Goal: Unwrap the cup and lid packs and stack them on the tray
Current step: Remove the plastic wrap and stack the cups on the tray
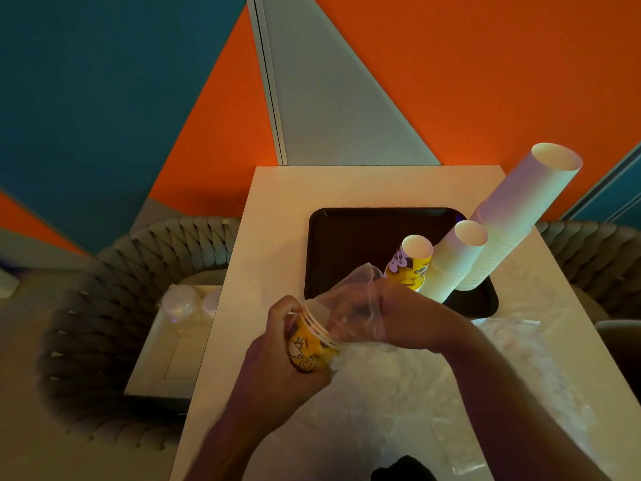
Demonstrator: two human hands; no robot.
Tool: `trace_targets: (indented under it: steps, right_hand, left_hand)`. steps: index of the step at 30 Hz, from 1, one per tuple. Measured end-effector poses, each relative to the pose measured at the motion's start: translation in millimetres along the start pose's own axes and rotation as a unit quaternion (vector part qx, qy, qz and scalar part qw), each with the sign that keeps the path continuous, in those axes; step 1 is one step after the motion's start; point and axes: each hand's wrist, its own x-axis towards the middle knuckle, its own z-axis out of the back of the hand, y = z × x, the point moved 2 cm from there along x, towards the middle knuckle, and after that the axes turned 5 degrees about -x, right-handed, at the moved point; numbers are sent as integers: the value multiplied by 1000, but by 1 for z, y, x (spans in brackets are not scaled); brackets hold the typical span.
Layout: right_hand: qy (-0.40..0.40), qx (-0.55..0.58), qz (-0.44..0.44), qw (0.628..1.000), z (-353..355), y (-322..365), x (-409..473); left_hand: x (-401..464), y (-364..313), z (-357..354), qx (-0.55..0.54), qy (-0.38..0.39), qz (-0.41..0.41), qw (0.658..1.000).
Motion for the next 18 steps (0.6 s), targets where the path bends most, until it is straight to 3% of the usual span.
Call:
trace_targets:
  steps: [11,18]
  right_hand:
    - [33,67,16,997,-10,-6,7]
    - [-40,106,-25,993,5,-7,-2]
  left_hand:
    - [1,0,-4,-3,17,-1,1000]
    - [-1,2,0,-11,10,5,1000]
